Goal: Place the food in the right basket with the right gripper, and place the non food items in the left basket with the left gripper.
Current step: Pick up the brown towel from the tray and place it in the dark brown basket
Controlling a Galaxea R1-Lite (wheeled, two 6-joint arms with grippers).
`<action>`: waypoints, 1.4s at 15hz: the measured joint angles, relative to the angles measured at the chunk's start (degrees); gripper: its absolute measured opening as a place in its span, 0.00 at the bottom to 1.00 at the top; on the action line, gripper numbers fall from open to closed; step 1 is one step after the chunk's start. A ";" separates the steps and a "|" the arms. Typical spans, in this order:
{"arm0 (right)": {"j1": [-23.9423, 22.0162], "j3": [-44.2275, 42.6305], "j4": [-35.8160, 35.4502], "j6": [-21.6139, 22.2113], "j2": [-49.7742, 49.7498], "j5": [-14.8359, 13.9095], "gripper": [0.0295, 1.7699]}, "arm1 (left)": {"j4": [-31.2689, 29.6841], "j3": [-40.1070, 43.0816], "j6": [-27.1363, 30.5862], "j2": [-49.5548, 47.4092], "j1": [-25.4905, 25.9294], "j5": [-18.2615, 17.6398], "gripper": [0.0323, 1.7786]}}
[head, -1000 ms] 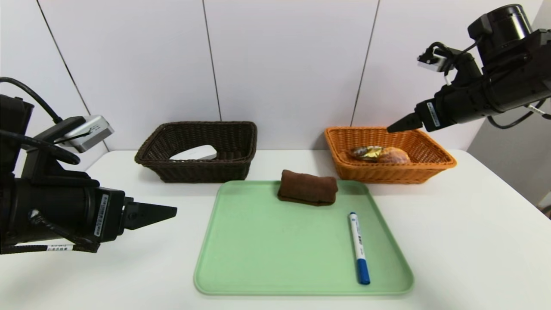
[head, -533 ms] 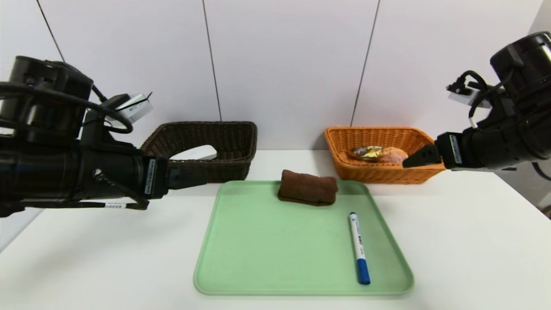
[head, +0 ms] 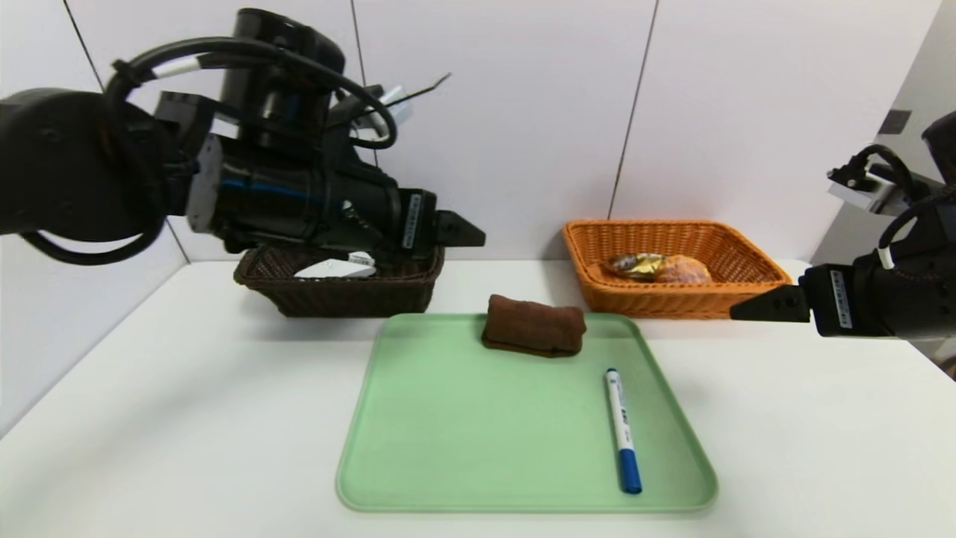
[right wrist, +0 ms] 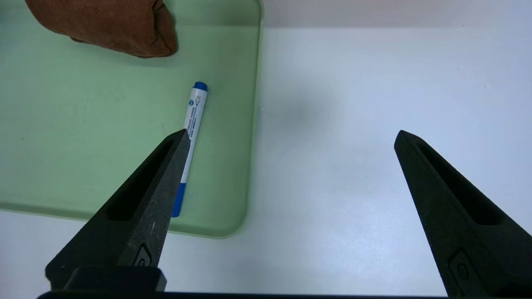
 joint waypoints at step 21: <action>0.09 8.25 -2.65 0.12 -4.38 0.55 0.96 | 0.26 -22.61 29.43 32.59 -4.57 -15.29 0.95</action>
